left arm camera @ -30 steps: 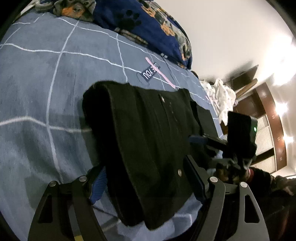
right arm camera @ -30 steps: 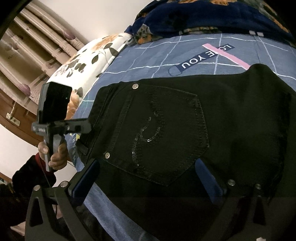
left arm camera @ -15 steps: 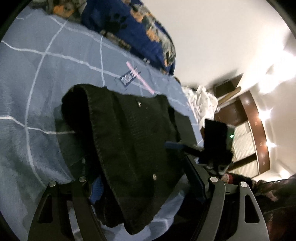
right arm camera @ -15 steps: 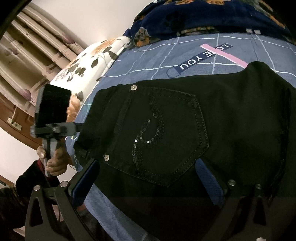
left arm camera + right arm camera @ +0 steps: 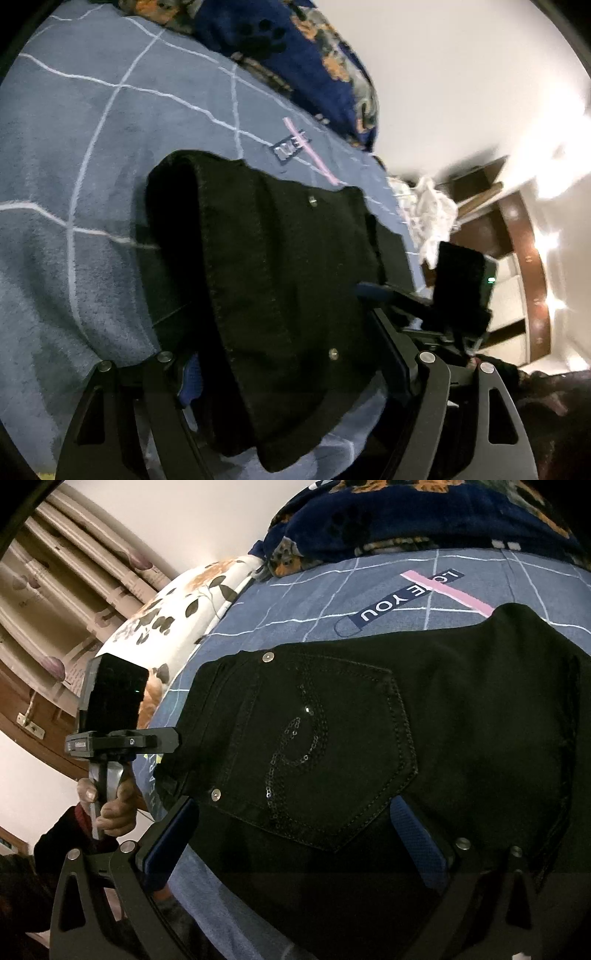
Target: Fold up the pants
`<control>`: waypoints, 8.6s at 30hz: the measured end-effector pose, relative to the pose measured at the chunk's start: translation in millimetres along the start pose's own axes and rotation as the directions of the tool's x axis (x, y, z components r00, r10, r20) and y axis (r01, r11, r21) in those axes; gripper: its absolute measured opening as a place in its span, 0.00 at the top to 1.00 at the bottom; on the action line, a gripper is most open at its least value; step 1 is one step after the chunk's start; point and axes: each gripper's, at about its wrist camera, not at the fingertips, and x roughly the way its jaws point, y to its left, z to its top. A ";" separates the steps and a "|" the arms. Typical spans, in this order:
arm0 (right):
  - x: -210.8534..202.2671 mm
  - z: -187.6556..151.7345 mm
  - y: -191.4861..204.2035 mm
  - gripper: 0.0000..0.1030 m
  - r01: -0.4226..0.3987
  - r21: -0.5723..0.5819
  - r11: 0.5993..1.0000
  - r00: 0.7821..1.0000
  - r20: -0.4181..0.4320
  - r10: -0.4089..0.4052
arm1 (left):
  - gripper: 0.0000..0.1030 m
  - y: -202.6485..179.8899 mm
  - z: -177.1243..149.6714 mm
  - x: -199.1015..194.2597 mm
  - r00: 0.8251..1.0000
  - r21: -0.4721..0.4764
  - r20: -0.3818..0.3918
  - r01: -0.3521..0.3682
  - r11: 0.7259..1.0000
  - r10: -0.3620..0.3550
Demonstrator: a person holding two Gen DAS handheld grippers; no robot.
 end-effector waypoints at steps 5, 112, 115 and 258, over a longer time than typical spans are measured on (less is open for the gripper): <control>-0.1 0.0 -1.0 0.00 -0.001 0.003 1.000 1.000 0.000 0.001 | 0.26 -26.9 6.2 -6.5 0.998 0.055 0.012 0.056 0.997 -0.057; -278.5 -97.7 -275.1 0.86 -0.351 0.524 0.776 0.877 0.474 0.077 | 0.33 -172.8 8.6 212.8 0.930 0.090 -0.124 -0.337 0.937 0.347; -270.5 -86.3 -271.8 0.64 -0.285 0.505 0.815 0.907 0.417 0.058 | 0.33 -169.7 6.7 211.6 0.933 0.078 -0.123 -0.330 0.941 0.337; -276.3 -197.3 -255.9 0.90 -0.329 0.728 0.601 0.929 0.365 0.067 | 0.14 -168.2 -18.6 205.4 0.944 0.134 -0.042 -0.318 0.939 0.326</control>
